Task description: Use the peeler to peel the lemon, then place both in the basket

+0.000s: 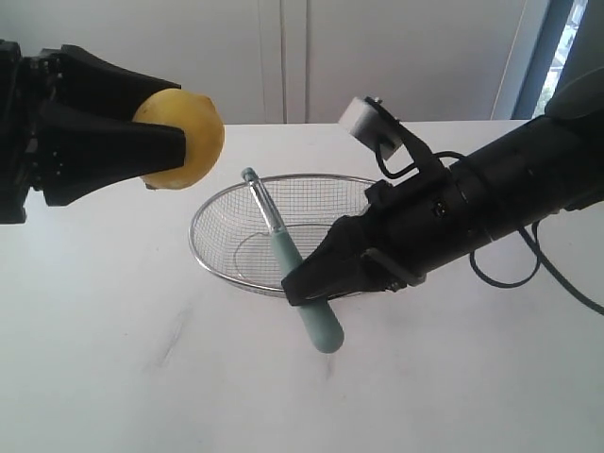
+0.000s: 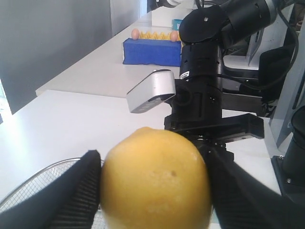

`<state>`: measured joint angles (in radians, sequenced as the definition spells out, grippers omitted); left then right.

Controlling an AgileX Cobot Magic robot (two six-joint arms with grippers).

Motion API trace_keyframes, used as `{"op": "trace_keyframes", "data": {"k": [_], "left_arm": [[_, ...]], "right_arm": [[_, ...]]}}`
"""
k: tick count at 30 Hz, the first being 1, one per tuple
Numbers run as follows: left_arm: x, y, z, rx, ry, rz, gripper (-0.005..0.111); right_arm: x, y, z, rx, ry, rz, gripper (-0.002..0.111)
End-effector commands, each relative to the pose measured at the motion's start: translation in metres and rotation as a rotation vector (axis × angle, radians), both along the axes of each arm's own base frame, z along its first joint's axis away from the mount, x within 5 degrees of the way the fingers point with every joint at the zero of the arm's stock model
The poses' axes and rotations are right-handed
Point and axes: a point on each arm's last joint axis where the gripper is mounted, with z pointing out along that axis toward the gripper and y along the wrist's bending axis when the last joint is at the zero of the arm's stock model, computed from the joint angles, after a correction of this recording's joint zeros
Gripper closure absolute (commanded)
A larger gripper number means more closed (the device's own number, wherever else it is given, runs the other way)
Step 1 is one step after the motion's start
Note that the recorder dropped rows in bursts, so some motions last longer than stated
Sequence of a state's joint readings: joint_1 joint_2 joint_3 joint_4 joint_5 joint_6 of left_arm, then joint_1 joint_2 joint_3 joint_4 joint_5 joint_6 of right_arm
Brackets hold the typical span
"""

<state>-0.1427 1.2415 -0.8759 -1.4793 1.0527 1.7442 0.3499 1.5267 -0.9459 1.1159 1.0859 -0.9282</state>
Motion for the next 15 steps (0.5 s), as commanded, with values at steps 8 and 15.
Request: {"op": "trace_keyframes", "data": {"k": [8, 15], "left_arm": [[-0.0036, 0.0003, 0.0045, -0.043, 0.002, -0.006, 0.107], [-0.0031, 0.0004, 0.0044, -0.041, 0.002, -0.001, 0.107]], "right_arm": [[0.0027, 0.0013, 0.0024, 0.003, -0.050, 0.004, 0.108], [0.0027, 0.0013, 0.0024, 0.006, -0.098, 0.036, 0.108]]}}
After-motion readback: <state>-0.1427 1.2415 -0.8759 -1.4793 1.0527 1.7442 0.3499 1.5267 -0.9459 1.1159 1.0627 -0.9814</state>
